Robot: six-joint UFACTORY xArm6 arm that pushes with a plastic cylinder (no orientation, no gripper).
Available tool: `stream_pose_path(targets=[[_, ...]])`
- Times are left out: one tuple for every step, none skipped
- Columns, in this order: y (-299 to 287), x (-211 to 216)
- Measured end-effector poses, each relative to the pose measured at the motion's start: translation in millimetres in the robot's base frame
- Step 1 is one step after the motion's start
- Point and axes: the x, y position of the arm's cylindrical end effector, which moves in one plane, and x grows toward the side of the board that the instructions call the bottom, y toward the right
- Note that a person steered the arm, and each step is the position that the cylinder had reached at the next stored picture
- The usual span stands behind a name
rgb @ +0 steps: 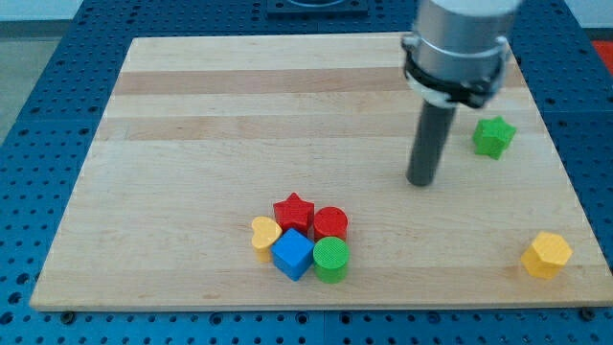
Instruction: Slide the yellow hexagon left a bit up
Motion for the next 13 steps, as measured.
stream_pose_path(targets=[[7.9, 53.4], [18.4, 48.5], [62.5, 40.2], [123.7, 40.2], [192.8, 42.1], [213.2, 64.0], [208.5, 86.7], [208.4, 80.0], [195.1, 65.8], [174.7, 64.0], [153.6, 64.3], [141.5, 66.6], [135.9, 66.6]])
